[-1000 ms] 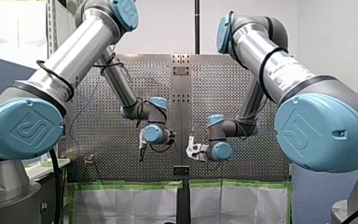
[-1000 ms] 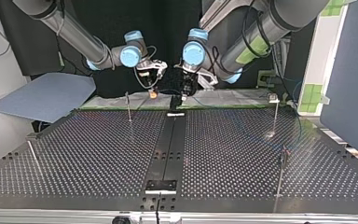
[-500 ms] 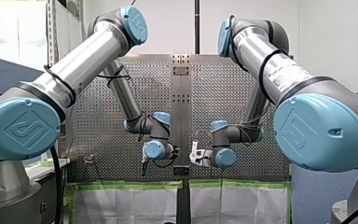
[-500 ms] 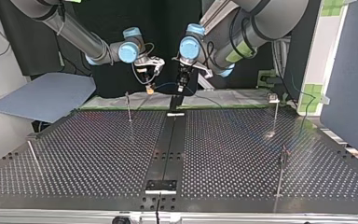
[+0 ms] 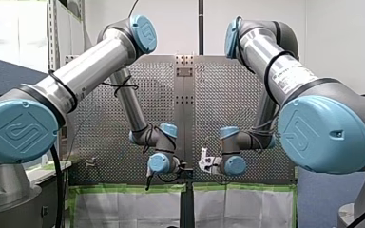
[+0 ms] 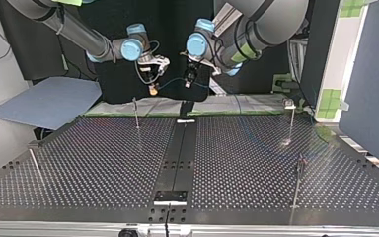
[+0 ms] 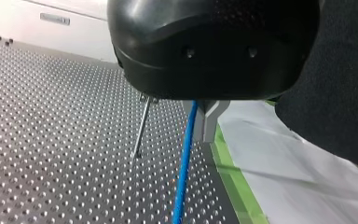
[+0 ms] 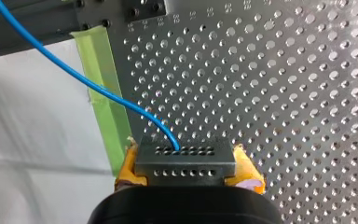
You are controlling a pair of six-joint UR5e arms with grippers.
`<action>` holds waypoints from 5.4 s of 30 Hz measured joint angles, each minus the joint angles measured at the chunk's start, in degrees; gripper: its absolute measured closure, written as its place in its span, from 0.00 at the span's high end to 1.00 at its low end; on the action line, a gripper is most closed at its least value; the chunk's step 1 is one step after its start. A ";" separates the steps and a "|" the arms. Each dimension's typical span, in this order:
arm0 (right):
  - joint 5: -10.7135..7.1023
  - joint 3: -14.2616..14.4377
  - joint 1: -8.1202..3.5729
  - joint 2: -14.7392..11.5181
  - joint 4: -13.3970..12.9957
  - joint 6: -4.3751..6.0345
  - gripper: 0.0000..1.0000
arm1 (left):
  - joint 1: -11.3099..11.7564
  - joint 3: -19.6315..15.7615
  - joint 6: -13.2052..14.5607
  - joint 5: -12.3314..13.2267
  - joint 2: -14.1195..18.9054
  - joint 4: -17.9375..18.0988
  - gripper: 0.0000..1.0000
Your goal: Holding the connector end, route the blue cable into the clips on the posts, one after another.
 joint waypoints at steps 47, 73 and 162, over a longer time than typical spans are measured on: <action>0.13 9.25 -11.59 0.08 -10.32 0.37 0.00 | -9.36 10.37 -4.18 -2.26 -6.27 -3.70 0.00; -6.26 8.17 -17.79 0.07 -11.82 2.19 0.00 | -11.05 23.77 -5.02 -5.34 -14.03 -10.95 0.00; -19.03 3.69 -27.01 0.00 -4.82 4.23 0.00 | -14.76 52.61 -6.39 -21.34 -26.84 -17.95 0.00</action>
